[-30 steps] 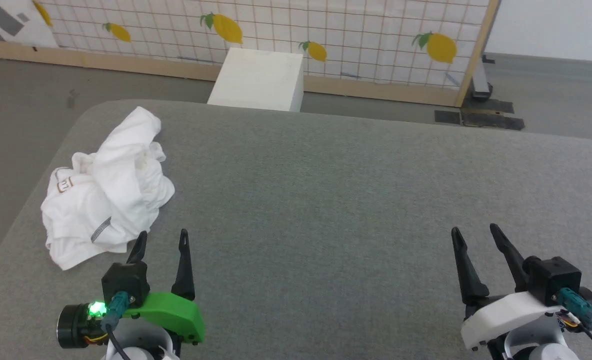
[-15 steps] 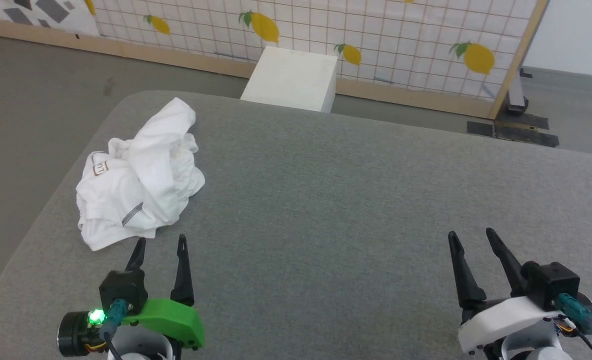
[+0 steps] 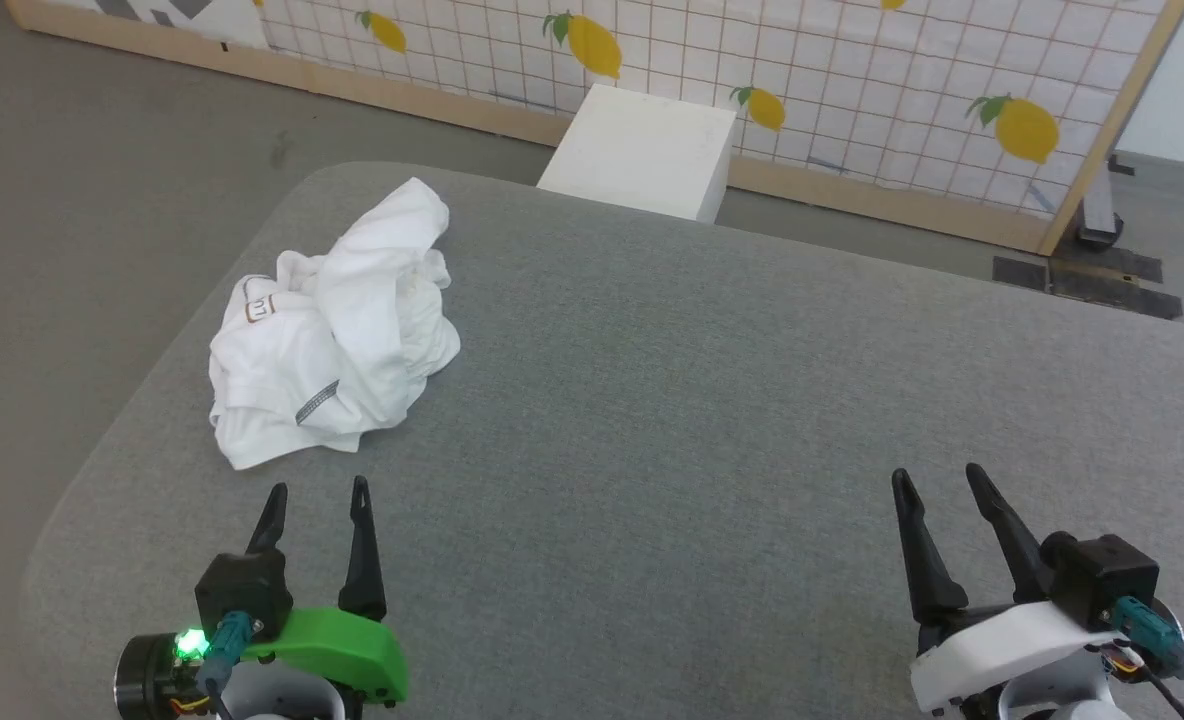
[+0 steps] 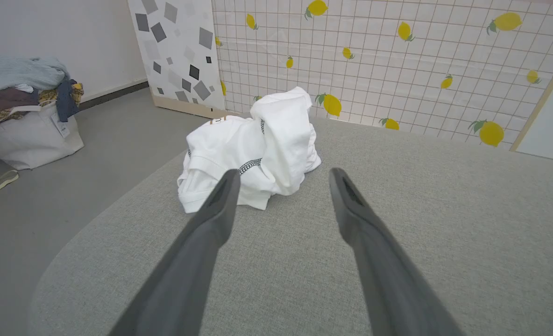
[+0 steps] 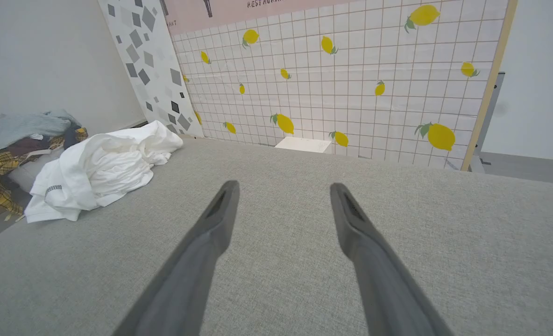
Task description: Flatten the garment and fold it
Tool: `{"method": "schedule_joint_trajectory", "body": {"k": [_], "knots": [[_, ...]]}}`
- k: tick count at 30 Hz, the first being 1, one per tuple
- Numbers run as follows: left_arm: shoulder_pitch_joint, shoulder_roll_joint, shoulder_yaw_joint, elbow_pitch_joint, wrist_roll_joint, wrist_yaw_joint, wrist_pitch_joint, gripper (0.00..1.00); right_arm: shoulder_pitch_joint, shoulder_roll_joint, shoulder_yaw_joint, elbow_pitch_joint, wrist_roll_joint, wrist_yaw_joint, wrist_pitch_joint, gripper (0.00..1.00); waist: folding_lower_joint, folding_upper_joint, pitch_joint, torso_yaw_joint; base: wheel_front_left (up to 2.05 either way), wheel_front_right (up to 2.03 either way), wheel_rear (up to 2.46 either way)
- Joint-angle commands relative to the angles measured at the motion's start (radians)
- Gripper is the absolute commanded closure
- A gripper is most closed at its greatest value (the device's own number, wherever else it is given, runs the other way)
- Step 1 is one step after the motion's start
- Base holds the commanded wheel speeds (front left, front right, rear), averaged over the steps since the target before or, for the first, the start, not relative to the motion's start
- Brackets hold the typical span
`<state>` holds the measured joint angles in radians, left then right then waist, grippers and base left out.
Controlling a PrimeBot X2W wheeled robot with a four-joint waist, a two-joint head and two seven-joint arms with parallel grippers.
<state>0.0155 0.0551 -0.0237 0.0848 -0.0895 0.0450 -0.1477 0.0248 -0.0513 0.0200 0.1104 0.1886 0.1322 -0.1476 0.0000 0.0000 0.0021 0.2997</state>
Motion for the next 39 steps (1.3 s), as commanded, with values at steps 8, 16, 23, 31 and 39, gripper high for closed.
{"method": "schedule_joint_trajectory", "body": {"k": [8, 16, 23, 31, 39], "knots": [[0.017, -0.003, -0.005, 0.009, -0.01, 0.011, -0.026, 0.0, 0.025, 0.001, -0.003, 0.014, 0.016, -0.001, -0.025, 0.0, 0.0, 0.0, 0.003, 0.038, 0.0, 0.0, 0.0], [0.019, -0.004, -0.009, 0.019, -0.013, 0.015, -0.042, 0.0, 0.031, 0.001, -0.008, 0.025, 0.021, -0.001, -0.042, 0.0, 0.0, 0.0, 0.003, 0.071, 0.0, 0.0, 0.0], [0.023, -0.004, -0.011, 0.03, -0.022, 0.022, -0.056, 0.0, 0.035, 0.001, -0.008, 0.034, 0.032, -0.001, -0.056, 0.0, 0.0, 0.0, 0.001, 0.1, 0.0, 0.0, 0.0], [0.027, -0.004, -0.012, 0.041, -0.023, 0.027, -0.073, 0.0, 0.039, 0.001, -0.01, 0.044, 0.046, -0.001, -0.073, 0.0, 0.0, 0.0, -0.001, 0.131, 0.0, 0.0, 0.0], [0.029, -0.004, -0.015, 0.05, -0.031, 0.032, -0.089, 0.0, 0.046, 0.001, -0.01, 0.055, 0.058, -0.001, -0.089, 0.0, 0.0, 0.0, 0.0, 0.159, 0.0, 0.0, 0.0]]}}
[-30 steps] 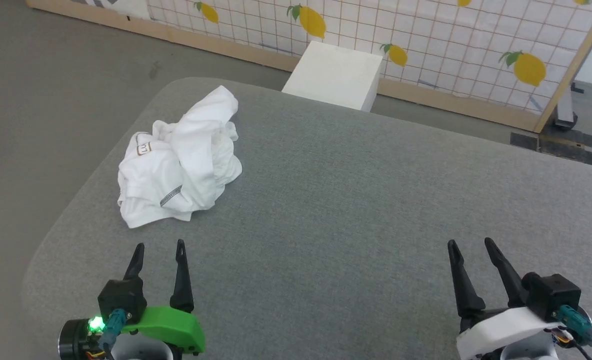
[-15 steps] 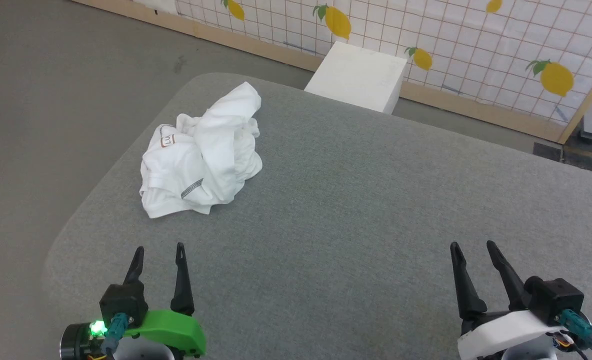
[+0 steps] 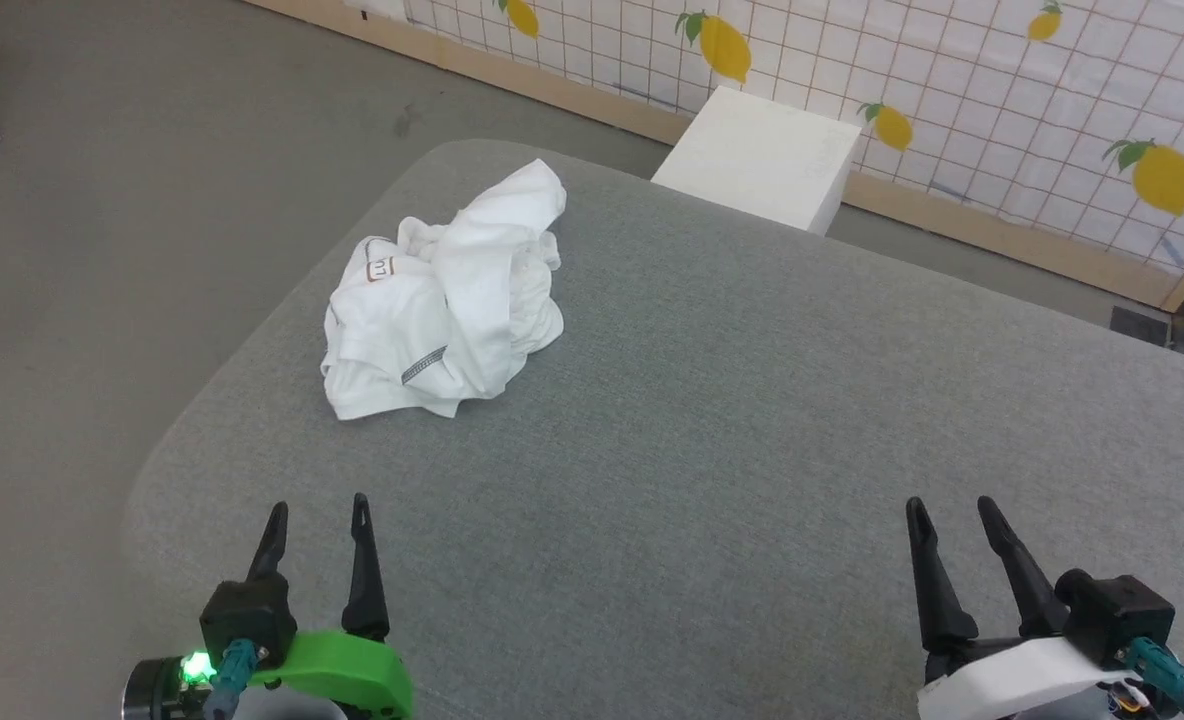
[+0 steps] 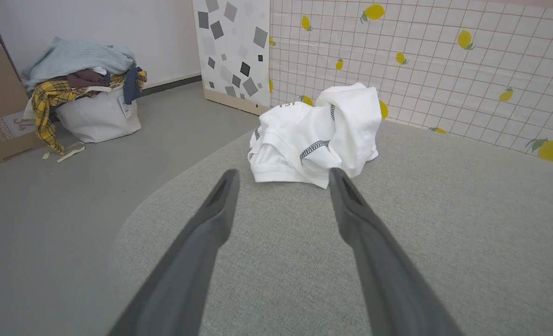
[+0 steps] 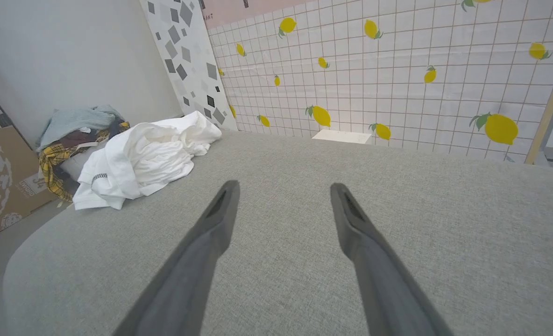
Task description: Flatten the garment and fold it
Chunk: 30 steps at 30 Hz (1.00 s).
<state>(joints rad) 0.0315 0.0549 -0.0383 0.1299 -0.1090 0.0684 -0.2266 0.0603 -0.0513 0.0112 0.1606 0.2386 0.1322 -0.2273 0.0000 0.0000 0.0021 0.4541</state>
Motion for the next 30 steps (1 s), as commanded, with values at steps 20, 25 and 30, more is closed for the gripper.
{"method": "schedule_joint_trajectory", "body": {"k": [20, 25, 30], "knots": [[0.017, -0.005, -0.009, 0.025, -0.021, 0.013, -0.035, 0.0, 0.015, 0.001, -0.001, 0.022, -0.003, -0.002, -0.034, 0.0, 0.0, 0.0, 0.004, 0.048, 0.0, 0.0, 0.0], [-0.005, -0.001, -0.008, 0.035, -0.02, -0.004, -0.035, 0.0, 0.014, 0.001, -0.001, 0.02, -0.013, -0.002, -0.034, 0.0, 0.0, 0.0, 0.011, 0.042, 0.0, 0.0, 0.0], [-0.129, 0.033, -0.003, 0.087, -0.034, -0.052, -0.033, 0.0, -0.003, 0.001, 0.005, 0.011, -0.053, -0.002, -0.034, 0.0, 0.0, 0.0, 0.049, 0.021, 0.0, 0.0, 0.0]]}}
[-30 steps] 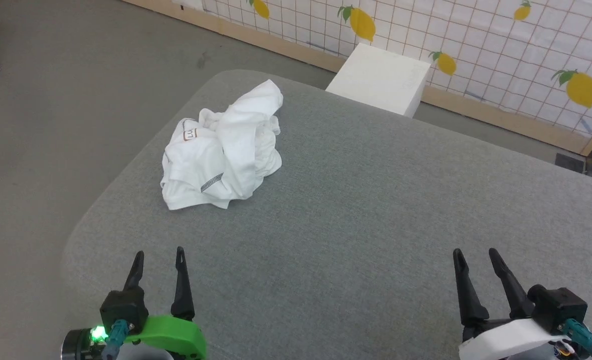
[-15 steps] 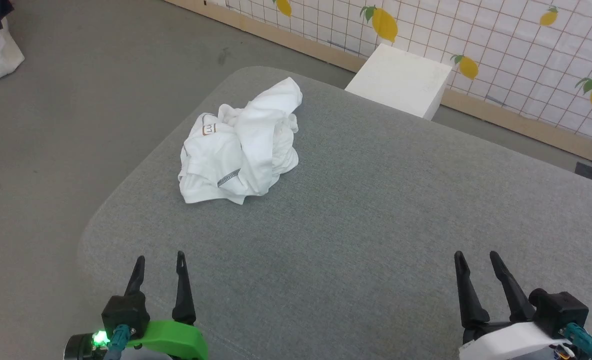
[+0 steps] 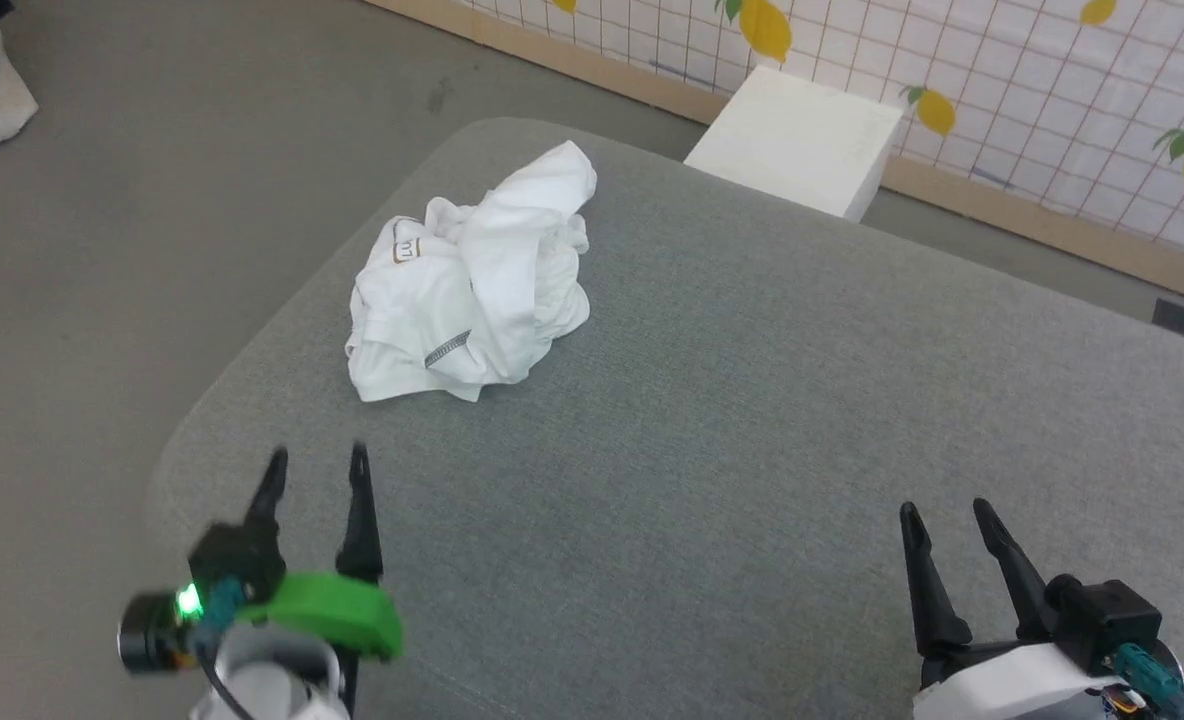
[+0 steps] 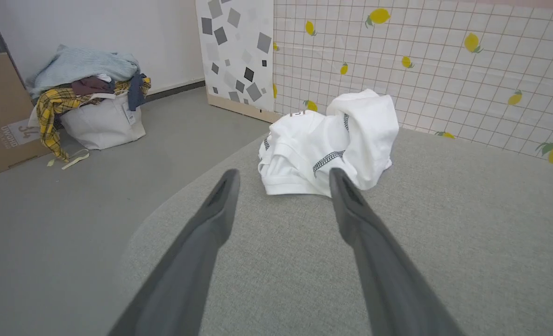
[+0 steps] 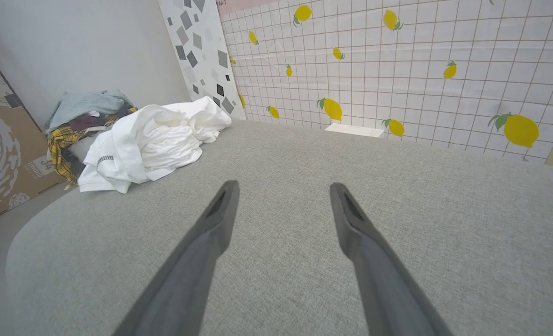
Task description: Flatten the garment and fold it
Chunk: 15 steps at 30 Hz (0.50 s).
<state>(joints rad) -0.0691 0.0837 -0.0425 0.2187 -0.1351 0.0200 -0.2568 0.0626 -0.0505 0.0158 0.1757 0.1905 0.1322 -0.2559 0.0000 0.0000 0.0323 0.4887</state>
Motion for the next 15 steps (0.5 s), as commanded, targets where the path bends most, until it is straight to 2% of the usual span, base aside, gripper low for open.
{"method": "schedule_joint_trajectory", "body": {"k": [1, 2, 3, 6, 8, 11, 15], "knots": [[-0.075, 0.011, 0.007, 0.017, -0.024, -0.019, 0.005, 0.0, -0.011, 0.0, -0.001, -0.008, -0.015, -0.002, -0.006, 0.0, 0.0, 0.0, 0.032, -0.02, 0.0, 0.0, 0.0], [-0.116, 0.017, 0.012, 0.033, -0.036, -0.031, 0.017, 0.0, -0.017, 0.0, -0.002, -0.011, -0.024, -0.002, -0.006, 0.0, 0.0, 0.0, 0.046, -0.027, 0.0, 0.0, 0.0], [-0.213, 0.036, 0.022, 0.087, -0.07, -0.064, 0.071, 0.0, -0.034, 0.0, -0.009, -0.019, -0.047, -0.002, -0.003, 0.0, 0.0, 0.0, 0.08, -0.046, 0.0, 0.0, 0.0], [-0.372, 0.068, 0.052, 0.181, -0.148, -0.103, 0.174, 0.0, -0.071, 0.0, -0.03, -0.041, -0.079, -0.002, 0.014, 0.0, 0.0, 0.0, 0.151, -0.087, 0.0, 0.0, 0.0], [-0.475, 0.076, 0.086, 0.228, -0.221, -0.117, 0.235, 0.0, -0.093, 0.0, -0.048, -0.065, -0.101, -0.002, 0.028, 0.0, 0.0, 0.0, 0.201, -0.113, 0.0, 0.0, 0.0], [-0.602, 0.106, 0.098, 0.305, -0.303, -0.134, 0.382, 0.0, -0.124, 0.0, -0.066, -0.107, -0.137, -0.002, 0.055, 0.0, 0.0, 0.0, 0.287, -0.156, 0.0, 0.0, 0.0], [-0.706, 0.143, 0.085, 0.39, -0.357, -0.142, 0.545, 0.0, -0.154, 0.0, -0.093, -0.157, -0.165, -0.002, 0.081, 0.0, 0.0, 0.0, 0.385, -0.197, 0.0, 0.0, 0.0]]}}
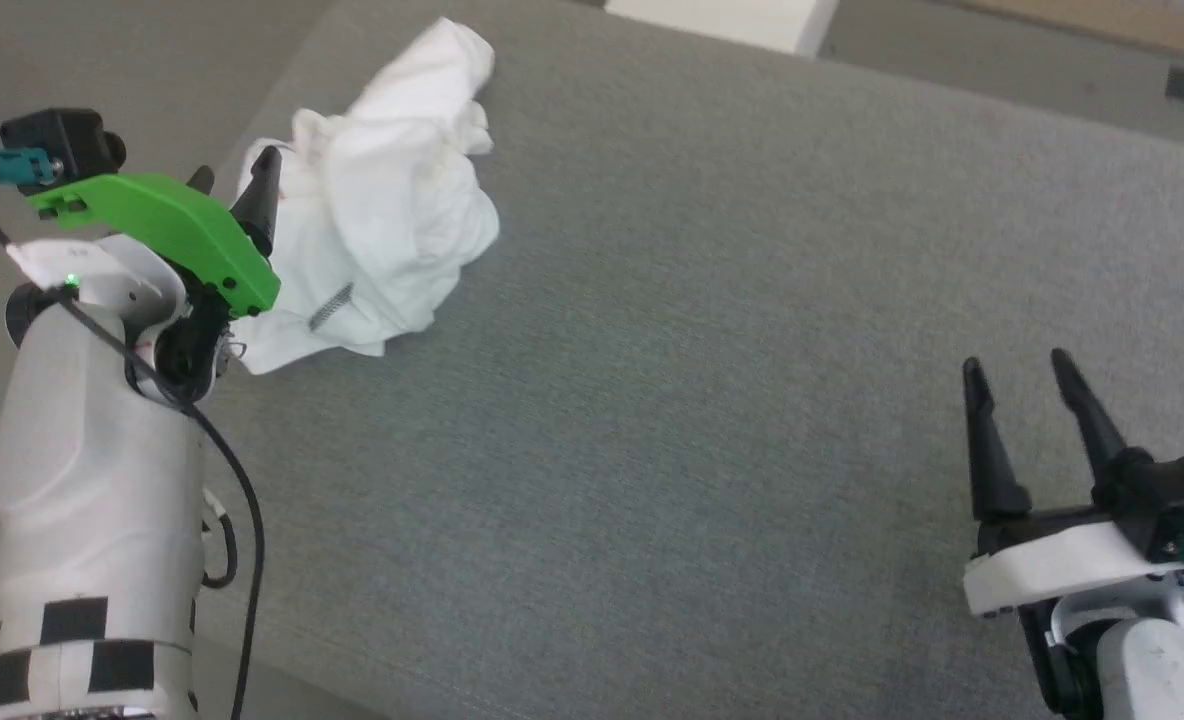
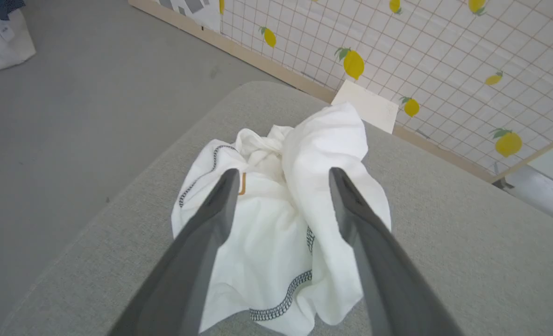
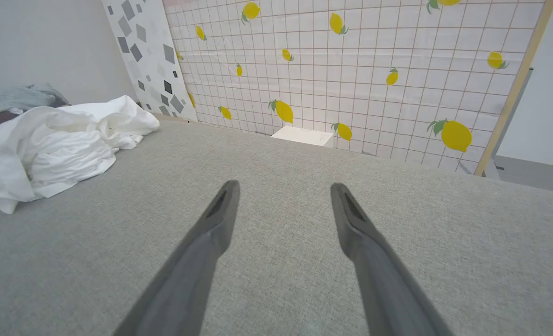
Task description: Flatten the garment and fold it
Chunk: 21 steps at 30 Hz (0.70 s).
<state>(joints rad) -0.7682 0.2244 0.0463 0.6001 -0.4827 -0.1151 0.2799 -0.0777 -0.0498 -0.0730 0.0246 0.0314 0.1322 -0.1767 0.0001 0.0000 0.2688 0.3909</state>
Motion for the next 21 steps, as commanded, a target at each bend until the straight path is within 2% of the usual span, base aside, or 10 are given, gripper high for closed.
{"method": "schedule_joint_trajectory", "body": {"k": [1, 4, 8, 15, 16, 17, 18, 21], "knots": [[-0.019, 0.004, -0.007, 0.027, -0.023, -0.008, 0.034, 0.0, -0.016, 0.0, -0.008, -0.013, -0.007, -0.002, 0.005, 0.0, -0.0001, 0.0, 0.163, -0.106, 0.0, 0.0, 0.0], [-0.035, 0.024, -0.025, 0.091, -0.036, -0.01, 0.116, 0.0, -0.019, 0.0, -0.017, -0.03, -0.009, -0.002, 0.012, 0.0, -0.0001, 0.0, 0.204, -0.124, 0.0, 0.0, 0.0], [-0.027, 0.033, -0.037, 0.165, -0.027, 0.014, 0.158, 0.0, -0.018, 0.0, -0.022, -0.04, -0.011, -0.002, 0.01, 0.0, -0.0001, 0.0, 0.231, -0.132, 0.0, 0.0, 0.0], [-0.016, 0.013, -0.04, 0.247, -0.032, 0.03, 0.128, 0.0, -0.024, 0.0, -0.021, -0.044, -0.019, -0.002, 0.016, 0.0, -0.0001, 0.0, 0.23, -0.111, 0.0, 0.0, 0.0], [-0.017, 0.012, -0.038, 0.253, -0.029, 0.037, 0.105, 0.58, -0.026, 0.0, -0.017, -0.045, -0.02, -0.002, 0.018, 0.0, -0.0001, 0.0, 0.224, -0.107, 0.0, 0.0, 0.0], [-0.019, 0.014, -0.039, 0.254, -0.022, 0.044, 0.078, 0.88, -0.027, 0.0, -0.014, -0.044, -0.02, -0.002, 0.019, 0.0, -0.0001, 0.0, 0.218, -0.104, 0.0, 0.0, 0.0], [-0.022, 0.015, -0.037, 0.257, -0.018, 0.048, 0.048, 1.0, -0.028, 0.0, -0.011, -0.042, -0.018, -0.002, 0.019, 0.0, -0.0001, 0.0, 0.209, -0.102, 0.0, 0.0, 0.0], [-0.038, 0.022, -0.027, 0.254, -0.016, 0.046, -0.04, 1.0, -0.027, 0.0, 0.001, -0.029, -0.01, -0.002, 0.016, 0.0, -0.0001, 0.0, 0.177, -0.1, 0.0, 0.0, 0.0]]}}
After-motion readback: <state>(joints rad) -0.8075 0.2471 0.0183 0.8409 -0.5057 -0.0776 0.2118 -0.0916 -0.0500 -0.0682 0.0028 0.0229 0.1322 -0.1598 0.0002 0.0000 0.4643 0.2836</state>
